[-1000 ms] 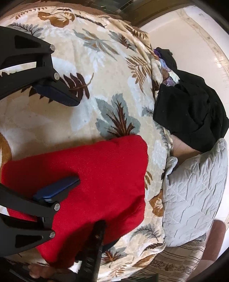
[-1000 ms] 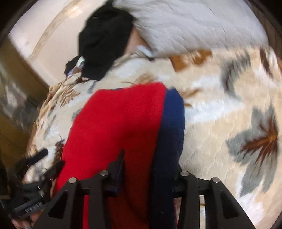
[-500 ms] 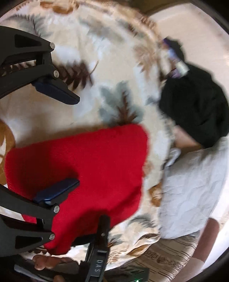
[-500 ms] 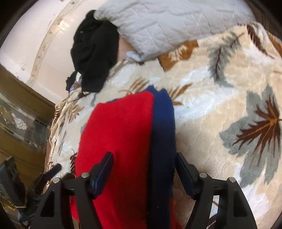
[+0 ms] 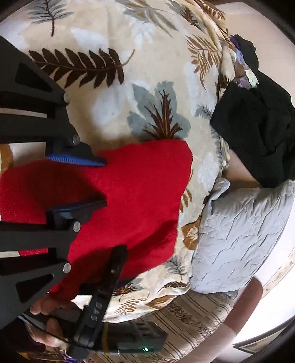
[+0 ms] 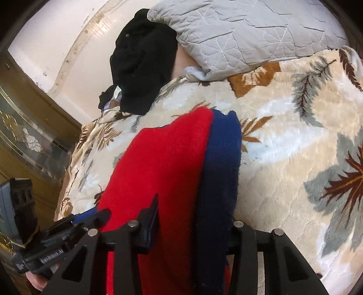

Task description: Fold small clothes

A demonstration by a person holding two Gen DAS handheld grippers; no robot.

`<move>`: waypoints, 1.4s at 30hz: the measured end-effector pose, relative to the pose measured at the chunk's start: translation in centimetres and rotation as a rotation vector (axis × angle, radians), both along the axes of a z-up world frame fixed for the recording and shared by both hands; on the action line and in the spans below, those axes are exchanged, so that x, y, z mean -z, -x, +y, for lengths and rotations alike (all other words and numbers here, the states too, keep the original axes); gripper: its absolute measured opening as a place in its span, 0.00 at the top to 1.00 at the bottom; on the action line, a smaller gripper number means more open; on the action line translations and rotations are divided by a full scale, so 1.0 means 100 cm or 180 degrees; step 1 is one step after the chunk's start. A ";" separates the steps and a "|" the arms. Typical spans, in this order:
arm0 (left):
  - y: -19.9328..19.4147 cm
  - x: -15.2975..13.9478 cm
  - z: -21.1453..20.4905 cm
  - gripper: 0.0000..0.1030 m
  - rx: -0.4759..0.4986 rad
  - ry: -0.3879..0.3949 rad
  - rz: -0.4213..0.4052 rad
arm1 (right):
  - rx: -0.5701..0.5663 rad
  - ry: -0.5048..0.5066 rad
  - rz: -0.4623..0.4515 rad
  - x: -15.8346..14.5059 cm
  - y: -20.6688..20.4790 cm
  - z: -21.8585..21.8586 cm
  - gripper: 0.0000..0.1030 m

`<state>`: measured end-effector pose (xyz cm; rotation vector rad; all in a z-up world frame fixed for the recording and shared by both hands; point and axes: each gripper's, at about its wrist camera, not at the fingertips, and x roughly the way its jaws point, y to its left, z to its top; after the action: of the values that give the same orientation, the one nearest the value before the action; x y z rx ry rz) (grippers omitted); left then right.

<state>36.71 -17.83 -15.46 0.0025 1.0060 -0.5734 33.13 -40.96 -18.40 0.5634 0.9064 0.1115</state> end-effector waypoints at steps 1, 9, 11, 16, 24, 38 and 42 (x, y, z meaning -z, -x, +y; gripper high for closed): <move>0.000 0.002 -0.001 0.69 0.0004 -0.0061 -0.0019 | 0.0025 0.0001 0.0077 0.005 -0.002 -0.001 0.57; 0.004 0.003 -0.002 0.28 -0.0138 -0.0461 -0.0201 | 0.0159 -0.0334 0.0234 0.009 -0.003 -0.015 0.40; 0.006 0.002 -0.005 0.28 -0.0126 -0.0525 -0.0259 | 0.0198 -0.0351 0.0280 0.014 -0.005 -0.016 0.37; 0.011 0.000 -0.010 0.34 -0.0087 -0.0560 -0.0355 | 0.0148 -0.0418 0.0185 0.019 -0.010 -0.014 0.37; 0.018 -0.003 -0.019 0.52 0.0044 -0.0594 -0.0429 | 0.0030 0.0009 0.0052 0.004 -0.006 0.000 0.58; 0.011 0.002 -0.014 0.27 -0.0072 -0.0671 -0.0420 | 0.0163 -0.0842 0.0352 0.033 -0.002 -0.041 0.28; 0.009 0.003 -0.015 0.24 -0.0067 -0.0683 -0.0429 | 0.0104 -0.0945 0.0303 0.038 -0.005 -0.042 0.26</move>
<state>35.81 -19.35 -15.77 0.2178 0.9308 -0.4381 33.67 -45.20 -22.23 0.8651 0.9798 0.1929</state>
